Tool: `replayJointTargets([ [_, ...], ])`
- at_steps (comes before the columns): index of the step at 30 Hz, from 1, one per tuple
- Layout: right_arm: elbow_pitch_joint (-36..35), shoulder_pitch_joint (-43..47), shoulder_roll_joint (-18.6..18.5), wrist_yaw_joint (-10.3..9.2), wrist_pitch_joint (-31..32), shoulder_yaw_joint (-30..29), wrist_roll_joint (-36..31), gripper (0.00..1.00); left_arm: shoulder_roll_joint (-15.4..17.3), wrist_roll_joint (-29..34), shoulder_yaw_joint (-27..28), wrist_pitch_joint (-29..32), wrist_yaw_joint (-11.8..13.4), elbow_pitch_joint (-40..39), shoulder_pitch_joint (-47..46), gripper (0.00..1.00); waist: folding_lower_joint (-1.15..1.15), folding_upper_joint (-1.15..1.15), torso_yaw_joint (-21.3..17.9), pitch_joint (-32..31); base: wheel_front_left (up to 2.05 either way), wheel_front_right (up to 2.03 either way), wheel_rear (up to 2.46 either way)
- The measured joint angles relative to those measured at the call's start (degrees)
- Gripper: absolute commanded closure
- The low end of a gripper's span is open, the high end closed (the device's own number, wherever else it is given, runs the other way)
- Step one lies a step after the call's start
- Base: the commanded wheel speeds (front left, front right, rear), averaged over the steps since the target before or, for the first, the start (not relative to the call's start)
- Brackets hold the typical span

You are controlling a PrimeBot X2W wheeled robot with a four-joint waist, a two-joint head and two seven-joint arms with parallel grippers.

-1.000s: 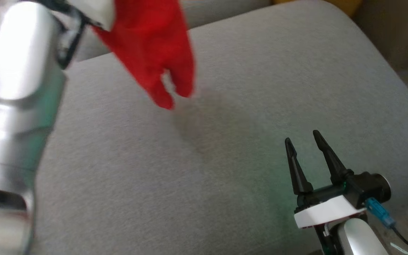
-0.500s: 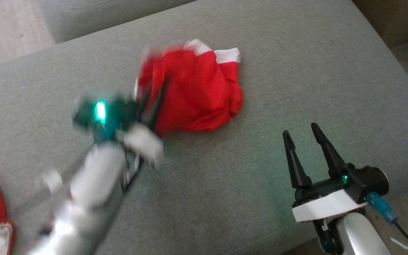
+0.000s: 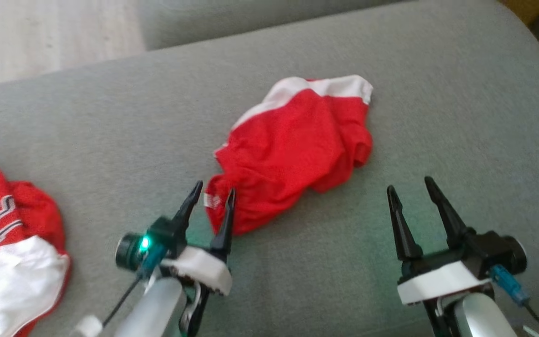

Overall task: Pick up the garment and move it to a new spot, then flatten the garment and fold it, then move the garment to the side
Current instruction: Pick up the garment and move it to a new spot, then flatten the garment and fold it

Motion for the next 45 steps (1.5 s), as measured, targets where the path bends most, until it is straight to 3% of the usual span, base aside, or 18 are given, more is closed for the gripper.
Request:
replayJointTargets([
  [3,0.8,1.3,0.1,0.0,0.0,-0.5,-0.1,0.0,-0.3,0.4,2.1,0.0,0.6,-2.6,4.0,0.0,-0.01,0.0,1.7,-2.0,0.0,0.0,0.0],
  [12,2.6,6.9,0.1,0.0,0.0,-3.8,-0.5,0.0,-0.5,2.7,12.2,0.0,5.9,-14.3,19.2,0.0,-0.01,0.0,7.4,-8.6,0.0,0.0,0.0],
  [16,2.9,7.8,0.2,0.0,0.0,-4.9,-0.5,0.0,-0.5,5.0,17.0,0.0,7.0,-20.5,24.0,0.0,-0.02,0.0,9.4,-10.8,0.0,0.0,0.0],
  [24,2.2,12.8,0.3,0.0,0.0,-6.6,0.3,0.0,-1.3,9.3,20.8,0.0,5.1,-31.3,34.8,0.0,-0.01,0.0,11.6,-15.3,0.0,0.0,0.0],
  [45,2.3,14.4,0.4,0.0,0.0,-4.8,0.9,0.0,-1.5,11.9,20.4,0.0,4.6,-30.6,37.2,0.0,0.0,0.0,12.6,-17.0,0.0,0.0,0.0],
])
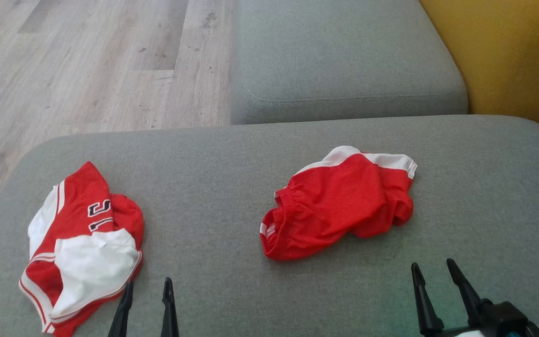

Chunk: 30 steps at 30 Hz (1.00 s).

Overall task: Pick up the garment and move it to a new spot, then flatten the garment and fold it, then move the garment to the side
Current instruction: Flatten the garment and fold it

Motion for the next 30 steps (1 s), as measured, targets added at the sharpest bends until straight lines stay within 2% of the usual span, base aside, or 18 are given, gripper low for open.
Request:
replayJointTargets([
  [30,0.5,0.2,0.0,0.01,0.0,1.5,0.0,0.0,0.0,0.0,-0.5,0.0,0.3,0.9,-0.5,0.0,0.0,0.0,-0.7,0.5,0.0,0.0,0.0],
])
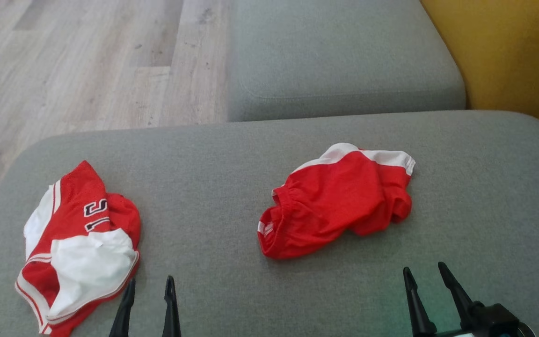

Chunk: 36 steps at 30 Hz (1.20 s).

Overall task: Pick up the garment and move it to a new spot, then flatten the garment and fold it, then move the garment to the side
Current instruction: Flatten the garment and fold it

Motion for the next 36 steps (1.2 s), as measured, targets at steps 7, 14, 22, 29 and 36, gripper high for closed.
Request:
replayJointTargets([
  [7,0.0,-0.1,0.0,-0.01,0.0,0.8,-1.0,0.0,0.0,0.7,-0.6,0.0,-1.0,1.8,-6.0,0.0,0.0,0.0,-1.3,2.3,0.0,0.0,0.0],
  [14,-0.1,-1.6,-0.3,-0.01,0.0,2.4,-1.0,0.0,-0.2,1.6,-2.3,0.0,-2.7,7.6,-15.7,0.0,0.0,0.0,-3.1,6.0,0.0,0.0,0.0],
  [22,-1.0,-6.1,-1.7,-0.01,0.0,3.7,-1.0,0.0,-0.5,-0.8,-7.0,0.0,-5.4,20.4,-32.2,0.0,0.01,0.0,-4.9,12.5,0.0,0.0,0.0],
  [29,-1.1,-11.4,-1.9,-0.01,0.0,5.5,-1.0,0.0,-0.8,-6.0,-11.6,3.0,-7.7,34.6,-48.6,0.0,0.02,0.0,-7.1,18.3,0.0,0.0,0.0],
  [36,-1.0,-12.5,-1.9,-0.01,0.0,5.2,-1.0,0.0,-1.2,-12.0,-21.1,9.7,-11.0,45.0,-54.3,0.0,0.01,0.0,-11.6,21.6,0.0,0.0,0.0],
])
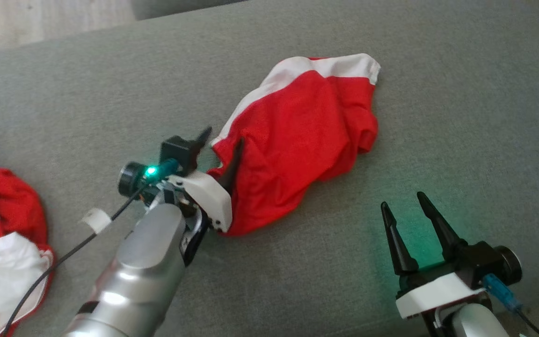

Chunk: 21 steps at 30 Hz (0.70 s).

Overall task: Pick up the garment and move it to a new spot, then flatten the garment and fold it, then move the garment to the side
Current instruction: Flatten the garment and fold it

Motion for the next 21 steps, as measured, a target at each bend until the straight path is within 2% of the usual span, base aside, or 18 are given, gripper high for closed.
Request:
replayJointTargets([
  [8,0.0,-0.5,0.1,0.0,0.0,-0.2,0.0,0.0,0.0,-2.6,-5.2,4.2,-0.5,4.1,-2.2,0.0,-0.01,0.0,-1.5,1.1,0.0,0.0,0.0],
  [9,0.0,-0.5,0.2,0.0,0.0,-0.2,0.0,0.0,0.0,-2.8,-6.0,4.1,-0.5,4.3,-2.5,0.37,-0.01,0.0,-1.5,1.1,0.0,0.0,0.0],
  [10,0.0,-0.5,0.2,0.0,0.0,-0.3,0.0,0.0,0.0,-2.8,-6.6,3.7,-0.5,4.4,-2.6,0.63,-0.01,0.0,-1.4,1.0,0.0,0.0,0.0],
  [11,0.0,-0.5,0.2,0.0,0.0,-0.4,0.0,0.0,0.0,-2.9,-7.1,2.7,-0.5,4.5,-2.7,1.0,-0.01,0.0,-1.3,0.9,0.0,0.0,0.0],
  [15,0.2,-0.5,0.4,0.0,0.0,-0.3,0.0,0.0,0.0,-1.6,-8.8,-2.6,-0.2,5.1,-3.0,1.0,-0.01,0.0,-1.1,-0.3,0.0,0.0,0.0],
  [21,1.0,-0.1,0.6,0.0,0.0,-0.2,0.0,0.0,1.5,4.3,-11.6,-8.6,3.5,5.4,-7.5,1.0,-0.01,0.0,-1.3,-3.8,0.0,0.0,0.0],
])
